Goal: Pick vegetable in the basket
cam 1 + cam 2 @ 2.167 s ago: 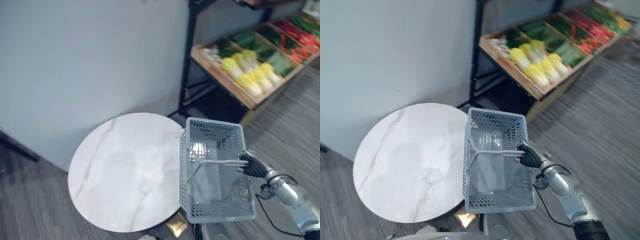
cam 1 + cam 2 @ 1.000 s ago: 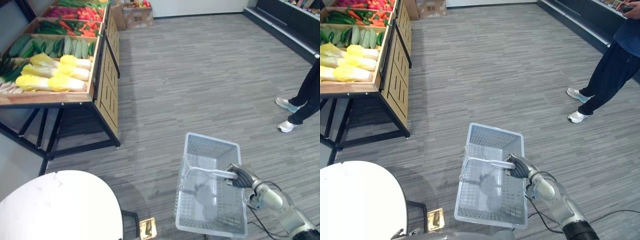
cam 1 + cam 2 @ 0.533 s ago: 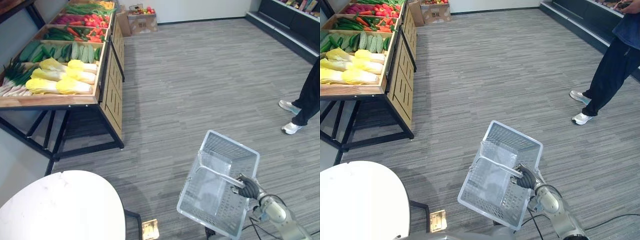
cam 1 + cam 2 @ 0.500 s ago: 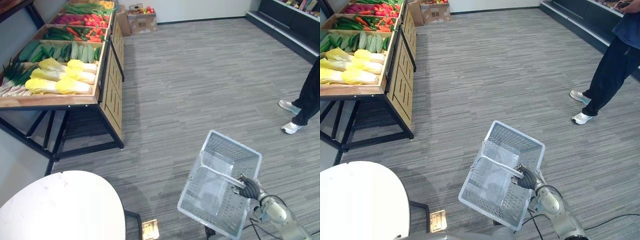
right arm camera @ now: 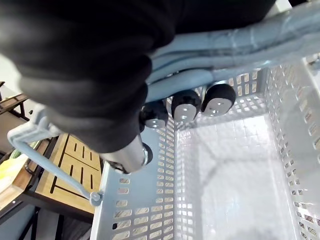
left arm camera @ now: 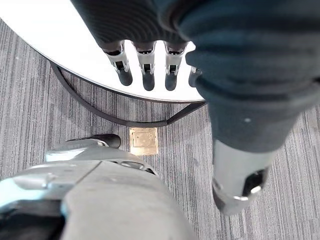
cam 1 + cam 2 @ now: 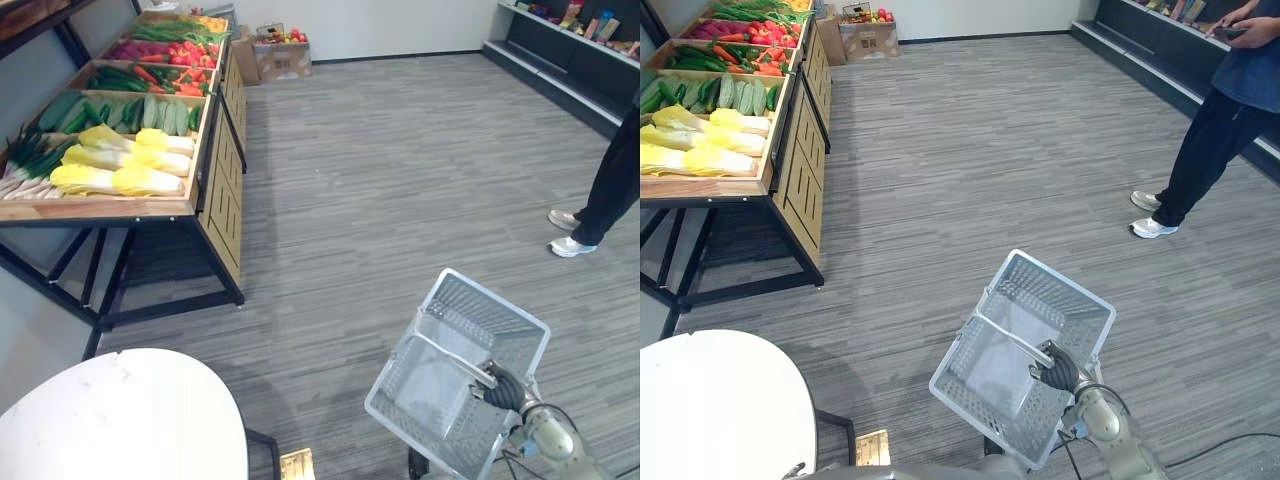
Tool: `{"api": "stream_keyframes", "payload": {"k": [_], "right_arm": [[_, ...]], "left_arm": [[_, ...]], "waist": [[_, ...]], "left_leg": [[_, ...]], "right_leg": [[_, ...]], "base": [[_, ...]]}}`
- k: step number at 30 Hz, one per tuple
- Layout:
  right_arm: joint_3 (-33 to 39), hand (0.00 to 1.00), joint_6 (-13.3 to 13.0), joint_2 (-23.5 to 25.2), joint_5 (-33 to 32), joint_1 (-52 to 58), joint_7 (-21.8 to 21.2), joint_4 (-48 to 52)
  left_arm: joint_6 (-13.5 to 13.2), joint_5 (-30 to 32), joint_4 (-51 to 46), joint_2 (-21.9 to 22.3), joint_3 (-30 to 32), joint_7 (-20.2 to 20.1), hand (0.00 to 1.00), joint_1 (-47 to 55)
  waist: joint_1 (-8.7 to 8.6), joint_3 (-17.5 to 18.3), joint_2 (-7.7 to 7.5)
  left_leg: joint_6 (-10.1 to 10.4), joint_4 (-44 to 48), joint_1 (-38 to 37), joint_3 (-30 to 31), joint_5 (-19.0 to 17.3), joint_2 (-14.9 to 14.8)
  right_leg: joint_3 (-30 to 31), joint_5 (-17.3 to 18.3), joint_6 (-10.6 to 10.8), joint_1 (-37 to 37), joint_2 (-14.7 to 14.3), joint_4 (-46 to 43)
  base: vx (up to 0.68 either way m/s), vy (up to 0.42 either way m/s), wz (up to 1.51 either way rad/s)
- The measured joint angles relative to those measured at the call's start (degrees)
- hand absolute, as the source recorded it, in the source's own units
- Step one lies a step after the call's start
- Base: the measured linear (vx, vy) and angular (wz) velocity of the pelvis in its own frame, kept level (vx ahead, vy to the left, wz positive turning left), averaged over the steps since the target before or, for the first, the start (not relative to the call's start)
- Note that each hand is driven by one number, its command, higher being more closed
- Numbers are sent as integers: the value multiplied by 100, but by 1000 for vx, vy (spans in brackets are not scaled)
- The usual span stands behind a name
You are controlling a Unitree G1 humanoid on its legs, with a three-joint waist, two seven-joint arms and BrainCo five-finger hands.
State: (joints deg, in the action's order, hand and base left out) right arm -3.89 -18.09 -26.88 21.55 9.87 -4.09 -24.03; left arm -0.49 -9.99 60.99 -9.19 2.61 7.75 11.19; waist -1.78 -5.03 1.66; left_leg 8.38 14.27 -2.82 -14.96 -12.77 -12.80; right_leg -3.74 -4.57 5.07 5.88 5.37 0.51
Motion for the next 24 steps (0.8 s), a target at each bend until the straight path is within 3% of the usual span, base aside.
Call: {"api": "stream_keyframes", "payload": {"k": [1,2,3,4,5,6,7,8,10,11,12,13,14,17,18,19,21,22,23,24], "right_arm": [[31,100,22,-8,2,0,8,2],[103,100,45,-122,52,-66,44,76],[136,100,45,-142,55,-53,43,107],[133,100,46,-133,55,-5,41,139],[194,100,85,-91,54,56,46,162],[235,100,136,-29,55,63,46,158],[345,100,158,51,78,62,83,141],[392,100,158,39,79,52,165,100],[431,100,160,40,79,31,241,42],[440,100,160,40,85,26,248,37],[453,100,163,5,97,-8,241,17],[429,100,164,49,97,-35,238,19],[405,100,155,56,95,-18,234,22],[352,100,158,46,96,-21,206,20],[282,100,156,109,93,-40,183,22],[270,100,153,124,92,-49,184,26],[262,100,156,249,95,37,188,63],[263,100,157,284,96,43,191,68],[279,100,159,343,98,78,194,77],[284,100,170,381,108,95,203,85]], "left_arm": [[-1,1,9,0,8,18,0,19],[-14,3,35,45,32,27,0,104],[-9,6,-21,-21,107,24,0,259],[7,6,-21,-69,148,24,0,336],[82,27,58,-74,228,0,0,413],[115,50,57,-61,238,-22,0,442],[140,181,53,35,251,-49,0,490],[194,219,54,131,250,-71,0,571],[211,227,51,237,261,-67,0,608],[226,227,51,285,272,-66,0,665],[206,226,37,388,347,-57,0,848],[161,227,23,365,416,-35,0,912],[127,231,64,363,474,-8,0,906],[92,247,59,498,439,-75,0,992],[62,303,56,427,438,-137,0,980],[54,338,53,412,435,-146,0,977],[27,410,52,261,355,-191,0,929],[-17,416,44,198,325,-190,0,903],[-63,413,35,64,227,-187,0,790],[-64,406,-21,-59,93,-190,0,676]], "waist": [[1,-41,49],[31,-106,320],[-52,-131,239],[-74,-124,122],[-24,-179,49],[16,-197,63],[47,-209,76],[34,-232,135],[51,-248,214],[62,-243,279],[213,-229,439],[276,-276,311],[296,-336,266],[227,-308,338],[229,-212,209],[230,-179,187],[198,105,73],[191,118,-7],[120,123,-182],[56,122,-304]], "left_leg": [[-140,335,132,-12,-66,-136],[-638,736,277,-102,-522,-463],[-678,986,240,-150,-811,-477],[-682,1110,195,-144,-860,-427],[-878,1781,350,88,-745,-446],[-1130,2234,615,285,-530,-441],[-1009,2684,1031,514,-484,-236],[-866,2404,1293,498,-557,113],[-824,1378,1505,459,-418,620],[-775,680,1546,479,-181,769],[-597,-112,1608,617,312,715],[-526,93,1654,644,465,750],[-502,551,1779,684,483,677],[-623,1114,1973,708,561,514],[-779,1098,1943,456,442,615],[-784,1084,1941,411,393,647],[-990,620,1664,183,220,1061],[-1080,548,1581,134,167,1172],[-1258,551,1415,122,44,1378],[-1314,517,1197,135,-22,1564]], "right_leg": [[-56,120,-20,58,-33,-310],[-381,704,-327,498,-121,-1822],[-554,1486,-347,787,1,-3108],[-590,1819,-373,770,78,-3212],[-553,2168,-312,636,42,-3211],[-494,2179,-333,571,19,-3167],[-409,2179,-334,465,39,-2966],[-311,2178,-335,345,50,-2690],[-255,2117,-435,107,13,-2177],[-240,2067,-513,-33,-79,-1870],[-62,2054,-527,-74,-451,-1925],[158,2159,-624,-28,-424,-2135],[178,2087,-559,-33,-421,-2264],[179,2204,-517,-253,-485,-2261],[340,2294,-443,-216,-337,-2271],[375,2313,-418,-208,-301,-2266],[502,2358,-314,-308,34,-2237],[642,2346,-246,-156,74,-2909],[773,2168,19,170,158,-4135],[770,1761,154,461,337,-4970]], "base": [[-119,-110,-12],[-82,-157,-5],[-34,-203,-2],[17,-184,10],[27,-144,-2],[14,-161,-14],[10,-140,-19],[37,-113,-14],[71,-21,-11],[143,-3,-45],[137,-14,-59],[157,-12,-60],[144,14,-21],[218,118,-8],[267,192,-24],[322,226,-30],[340,207,-17],[491,217,3],[436,157,21],[520,179,32]]}}
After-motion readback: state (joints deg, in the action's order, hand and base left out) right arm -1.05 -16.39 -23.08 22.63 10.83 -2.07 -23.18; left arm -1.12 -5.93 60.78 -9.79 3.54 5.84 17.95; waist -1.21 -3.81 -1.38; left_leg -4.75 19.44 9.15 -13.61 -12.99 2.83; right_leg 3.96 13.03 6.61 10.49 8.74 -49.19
